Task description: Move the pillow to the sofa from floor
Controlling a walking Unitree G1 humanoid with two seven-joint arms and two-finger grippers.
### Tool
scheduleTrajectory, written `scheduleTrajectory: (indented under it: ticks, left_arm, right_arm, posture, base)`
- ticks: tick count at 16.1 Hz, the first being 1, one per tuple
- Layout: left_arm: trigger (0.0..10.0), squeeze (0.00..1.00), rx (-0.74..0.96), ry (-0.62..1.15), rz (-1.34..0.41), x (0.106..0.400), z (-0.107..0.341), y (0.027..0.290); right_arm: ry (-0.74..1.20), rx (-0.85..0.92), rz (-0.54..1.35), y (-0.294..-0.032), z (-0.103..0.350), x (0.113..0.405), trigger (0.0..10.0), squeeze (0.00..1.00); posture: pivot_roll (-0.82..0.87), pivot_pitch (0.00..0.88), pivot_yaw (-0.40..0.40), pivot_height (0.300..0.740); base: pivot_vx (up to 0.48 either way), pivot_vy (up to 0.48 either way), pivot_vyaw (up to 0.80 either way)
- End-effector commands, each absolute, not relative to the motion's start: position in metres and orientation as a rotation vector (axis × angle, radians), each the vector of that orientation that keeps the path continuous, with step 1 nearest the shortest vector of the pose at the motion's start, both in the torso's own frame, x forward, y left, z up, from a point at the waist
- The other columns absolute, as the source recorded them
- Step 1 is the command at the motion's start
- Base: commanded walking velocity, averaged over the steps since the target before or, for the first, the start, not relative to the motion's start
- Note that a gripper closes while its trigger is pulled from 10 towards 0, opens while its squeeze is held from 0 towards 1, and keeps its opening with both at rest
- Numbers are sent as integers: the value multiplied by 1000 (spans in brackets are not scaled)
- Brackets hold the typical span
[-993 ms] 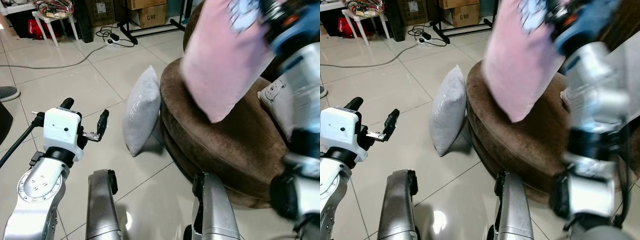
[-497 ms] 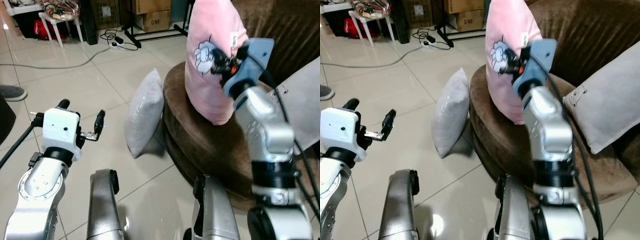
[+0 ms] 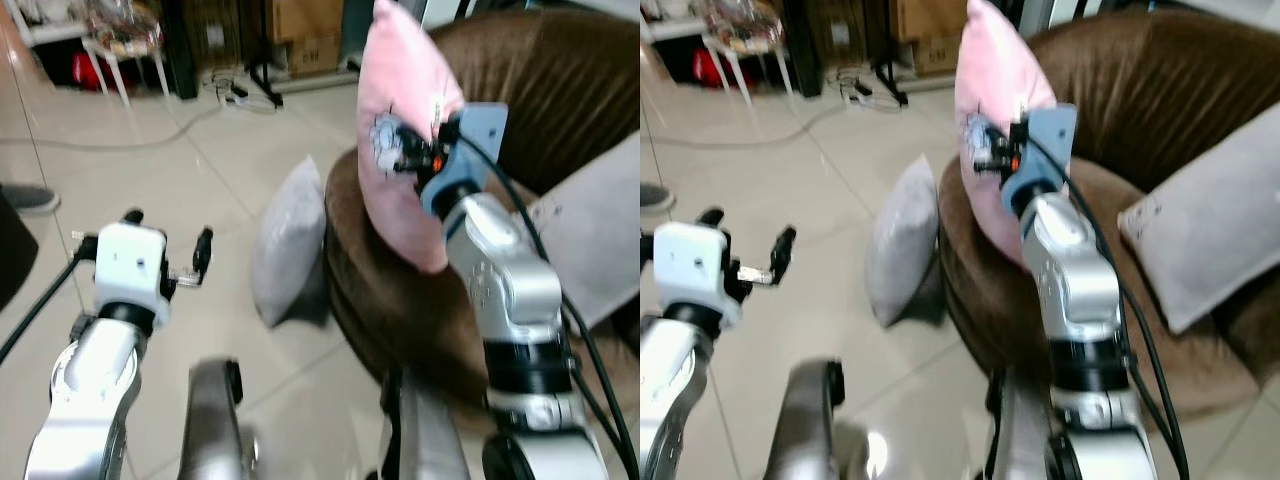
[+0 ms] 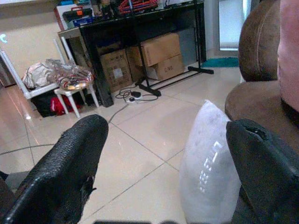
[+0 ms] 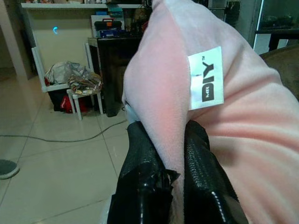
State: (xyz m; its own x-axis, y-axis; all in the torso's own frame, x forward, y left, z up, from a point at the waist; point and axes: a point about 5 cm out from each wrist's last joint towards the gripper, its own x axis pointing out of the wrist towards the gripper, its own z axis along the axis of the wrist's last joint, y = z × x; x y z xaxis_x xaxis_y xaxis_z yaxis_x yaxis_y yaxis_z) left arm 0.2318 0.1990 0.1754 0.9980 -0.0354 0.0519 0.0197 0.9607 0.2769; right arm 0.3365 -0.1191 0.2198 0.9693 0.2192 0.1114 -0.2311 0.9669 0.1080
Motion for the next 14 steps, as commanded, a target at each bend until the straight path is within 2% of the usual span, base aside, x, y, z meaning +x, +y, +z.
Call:
scheduleTrajectory:
  ticks: [1,5,14]
  left_arm:
    - [10000,0,288,-76,-26,231,178,196]
    - [10000,0,279,-71,-38,232,175,190]
    - [10000,0,282,-74,-47,237,173,189]
  right_arm:
    - [-97,131,221,-122,219,333,10000,0]
    - [-32,211,230,-124,205,322,10000,0]
    - [-44,243,210,-121,209,321,10000,0]
  posture:
    - [31,0,-73,565]
    - [35,0,-58,605]
    - [20,0,-53,685]
  base:
    - [0,0,0]
    - [0,0,0]
    - [0,0,0]
